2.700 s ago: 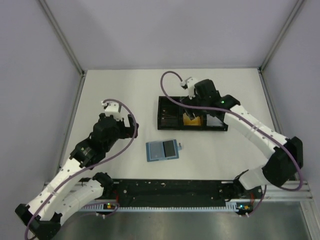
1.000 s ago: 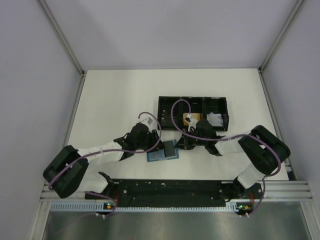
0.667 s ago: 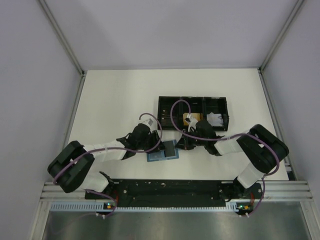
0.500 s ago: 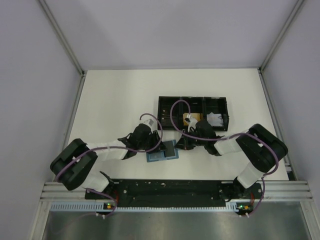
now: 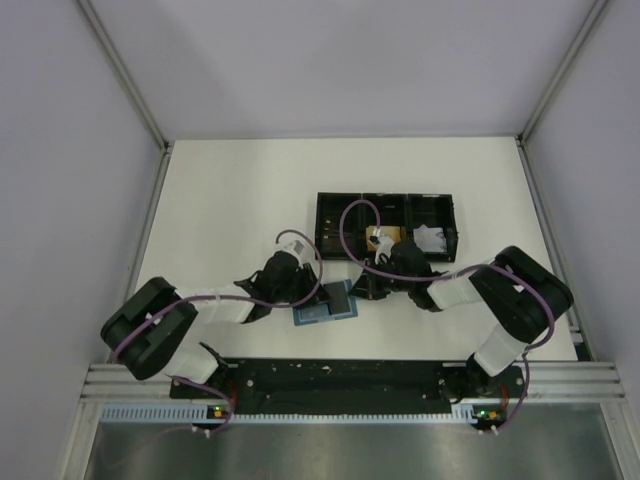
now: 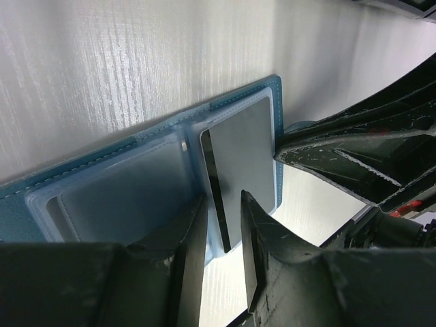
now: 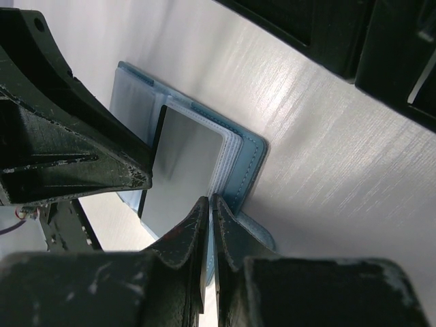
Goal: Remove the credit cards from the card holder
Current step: Remove the credit card from the card holder.
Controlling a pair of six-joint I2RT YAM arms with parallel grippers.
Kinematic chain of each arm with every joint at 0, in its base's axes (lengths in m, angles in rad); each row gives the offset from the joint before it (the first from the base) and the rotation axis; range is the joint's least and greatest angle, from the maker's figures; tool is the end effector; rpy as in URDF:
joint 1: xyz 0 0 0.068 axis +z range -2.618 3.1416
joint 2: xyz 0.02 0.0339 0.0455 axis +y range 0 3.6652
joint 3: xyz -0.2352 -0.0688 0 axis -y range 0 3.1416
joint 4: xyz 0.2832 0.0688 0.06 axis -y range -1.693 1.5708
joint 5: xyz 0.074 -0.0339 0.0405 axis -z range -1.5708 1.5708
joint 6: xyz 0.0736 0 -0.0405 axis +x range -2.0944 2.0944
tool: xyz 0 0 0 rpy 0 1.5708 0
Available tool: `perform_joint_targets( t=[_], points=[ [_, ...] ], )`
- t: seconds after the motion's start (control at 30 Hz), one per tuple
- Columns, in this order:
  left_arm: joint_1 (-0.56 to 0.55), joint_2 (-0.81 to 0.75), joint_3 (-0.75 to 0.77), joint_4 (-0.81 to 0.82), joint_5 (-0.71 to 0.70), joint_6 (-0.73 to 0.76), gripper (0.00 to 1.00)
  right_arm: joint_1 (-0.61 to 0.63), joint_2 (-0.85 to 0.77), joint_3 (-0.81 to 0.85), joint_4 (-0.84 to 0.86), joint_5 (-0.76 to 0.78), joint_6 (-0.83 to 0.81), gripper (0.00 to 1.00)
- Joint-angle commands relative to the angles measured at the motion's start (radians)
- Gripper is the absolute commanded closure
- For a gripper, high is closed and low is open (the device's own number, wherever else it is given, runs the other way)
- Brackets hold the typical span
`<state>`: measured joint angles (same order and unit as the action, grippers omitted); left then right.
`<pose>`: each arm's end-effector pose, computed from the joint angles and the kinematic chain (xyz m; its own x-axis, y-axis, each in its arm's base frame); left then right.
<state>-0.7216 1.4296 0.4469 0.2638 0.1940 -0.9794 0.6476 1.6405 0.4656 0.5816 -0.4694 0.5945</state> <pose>0.2188 -0.2114 0.0477 -0.9042 -0.2895 -0.3142 0.0117 0.7184 -0.6955 0.2325 0.2176 0.0319 -0.8383 -0.0078 -0.5452 -0.4438 0.5907 0.6739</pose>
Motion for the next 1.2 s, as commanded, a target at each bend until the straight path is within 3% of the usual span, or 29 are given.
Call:
perform_joint_targets(
  t=[0.0, 0.27, 0.63, 1.17],
  points=[
    [-0.006, -0.006, -0.043, 0.098, 0.018, -0.039, 0.69, 0.027, 0.038, 0.021, -0.011, -0.017, -0.025, 0.95],
    [-0.004, -0.055, -0.089, 0.167, 0.009, -0.068, 0.74, 0.044, 0.059, 0.038, -0.026, -0.025, -0.033, 0.96],
    [-0.004, -0.092, -0.14, 0.219, 0.018, -0.096, 1.0, 0.046, 0.059, 0.036, -0.016, -0.015, -0.028, 0.97],
    [-0.004, -0.121, -0.159, 0.183, 0.016, -0.081, 1.0, 0.044, -0.05, 0.038, -0.008, -0.028, -0.007, 0.94]
  ],
)
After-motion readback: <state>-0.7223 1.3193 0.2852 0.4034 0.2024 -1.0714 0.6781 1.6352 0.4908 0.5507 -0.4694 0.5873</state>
